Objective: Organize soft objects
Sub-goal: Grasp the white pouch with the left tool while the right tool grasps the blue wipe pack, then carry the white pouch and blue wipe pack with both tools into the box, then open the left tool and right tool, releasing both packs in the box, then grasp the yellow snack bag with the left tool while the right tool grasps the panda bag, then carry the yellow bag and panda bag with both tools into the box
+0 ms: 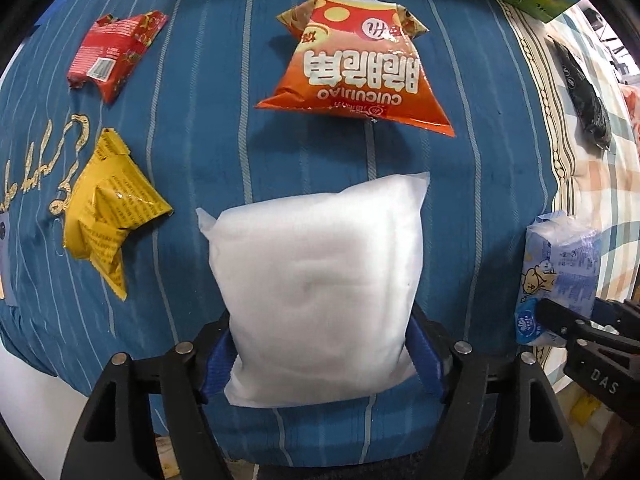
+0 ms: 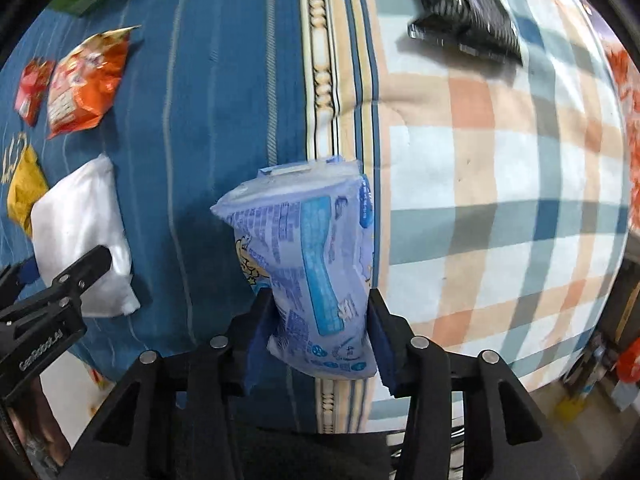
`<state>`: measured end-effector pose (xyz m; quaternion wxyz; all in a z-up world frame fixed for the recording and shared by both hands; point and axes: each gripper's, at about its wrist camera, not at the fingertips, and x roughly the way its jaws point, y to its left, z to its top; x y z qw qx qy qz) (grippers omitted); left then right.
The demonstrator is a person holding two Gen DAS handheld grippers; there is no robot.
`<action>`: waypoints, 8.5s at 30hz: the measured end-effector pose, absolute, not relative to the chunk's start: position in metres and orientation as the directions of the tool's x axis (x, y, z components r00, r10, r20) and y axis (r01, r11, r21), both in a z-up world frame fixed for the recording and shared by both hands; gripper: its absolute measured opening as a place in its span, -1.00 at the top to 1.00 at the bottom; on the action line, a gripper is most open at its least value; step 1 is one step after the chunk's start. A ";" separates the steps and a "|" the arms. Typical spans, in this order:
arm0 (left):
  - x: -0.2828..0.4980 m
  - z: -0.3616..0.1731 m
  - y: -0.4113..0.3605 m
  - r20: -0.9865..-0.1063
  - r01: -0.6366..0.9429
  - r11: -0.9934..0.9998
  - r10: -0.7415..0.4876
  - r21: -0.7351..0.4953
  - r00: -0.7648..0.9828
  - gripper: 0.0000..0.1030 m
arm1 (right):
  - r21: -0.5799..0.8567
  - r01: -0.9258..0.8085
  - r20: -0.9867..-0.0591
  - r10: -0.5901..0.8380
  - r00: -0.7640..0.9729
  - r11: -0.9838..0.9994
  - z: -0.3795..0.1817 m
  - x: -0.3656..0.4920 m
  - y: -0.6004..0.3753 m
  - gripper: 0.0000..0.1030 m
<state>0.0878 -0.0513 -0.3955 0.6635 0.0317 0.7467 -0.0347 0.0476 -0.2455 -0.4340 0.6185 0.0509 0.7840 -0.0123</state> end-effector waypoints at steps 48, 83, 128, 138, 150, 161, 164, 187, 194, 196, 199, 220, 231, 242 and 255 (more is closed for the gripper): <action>0.102 -0.226 -0.029 -0.957 0.198 0.973 -0.162 -0.116 0.239 -0.23 | 0.179 0.123 -0.984 0.179 0.008 0.976 -0.323 0.080 -0.222 0.37; 0.412 -0.231 -0.075 -0.949 0.134 0.983 -0.160 -0.128 0.272 -0.23 | 0.241 0.076 -0.942 0.214 0.258 0.967 -0.271 0.422 -0.270 0.37; 0.514 -0.359 -0.077 -0.983 0.014 0.983 -0.180 -0.181 -0.023 -0.37 | 0.183 0.101 -0.983 0.179 0.044 0.978 -0.406 0.500 -0.246 -0.04; 0.501 -0.337 -0.069 -0.990 0.052 0.989 -0.141 -0.140 0.017 -0.82 | 0.178 0.089 -0.983 0.174 0.050 0.980 -0.384 0.488 -0.248 -0.18; 0.447 -0.292 -0.041 -0.982 0.064 0.989 -0.137 -0.130 0.128 -0.99 | 0.089 0.019 -0.992 0.086 0.093 0.996 -0.353 0.434 -0.228 -1.00; 0.387 -0.222 -0.042 -0.952 0.110 0.987 -0.145 -0.119 0.269 -0.99 | 0.085 0.063 -0.975 0.070 0.210 0.994 -0.291 0.374 -0.232 -1.00; 0.369 -0.201 -0.041 -0.943 0.112 0.987 -0.146 -0.117 0.300 -0.99 | 0.083 0.069 -0.968 0.064 0.244 0.994 -0.272 0.354 -0.230 -1.00; 0.215 -0.236 0.103 -0.981 -0.142 0.990 0.029 0.001 0.192 -0.99 | 0.211 0.010 -0.977 0.210 0.028 0.978 -0.336 0.217 -0.147 -1.00; 0.170 -0.308 0.171 -0.999 -0.340 0.940 -0.033 -0.031 0.001 -0.99 | 0.256 0.093 -0.959 0.265 -0.102 0.962 -0.408 0.214 -0.109 -1.00; 0.165 -0.328 0.179 -0.996 -0.375 0.925 -0.084 -0.066 -0.031 -0.99 | 0.256 0.119 -0.955 0.270 -0.124 0.959 -0.421 0.215 -0.103 -1.00; 0.164 -0.349 0.173 -0.993 -0.331 0.940 -0.102 -0.077 -0.057 -0.99 | 0.255 0.134 -0.951 0.273 -0.145 0.958 -0.434 0.218 -0.094 -0.96; 0.133 -0.399 0.076 -0.964 -0.200 0.964 -0.208 -0.174 -0.163 0.04 | 0.066 -0.113 -0.975 0.040 -0.217 0.991 -0.441 0.164 -0.099 0.04; 0.116 -0.419 0.030 -0.960 -0.063 0.981 -0.194 -0.185 -0.202 -0.20 | 0.123 0.015 -0.960 0.122 -0.252 0.992 -0.455 0.137 -0.133 -0.53; 0.123 -0.438 -0.006 -0.962 0.014 0.988 -0.149 -0.156 -0.228 -0.26 | 0.134 0.063 -0.955 0.146 -0.260 0.989 -0.466 0.155 -0.138 -0.53; 0.112 -0.424 -0.019 -0.975 0.056 0.992 -0.103 -0.116 -0.197 -0.06 | 0.085 0.041 -0.967 0.092 -0.239 0.996 -0.486 0.170 -0.135 -0.01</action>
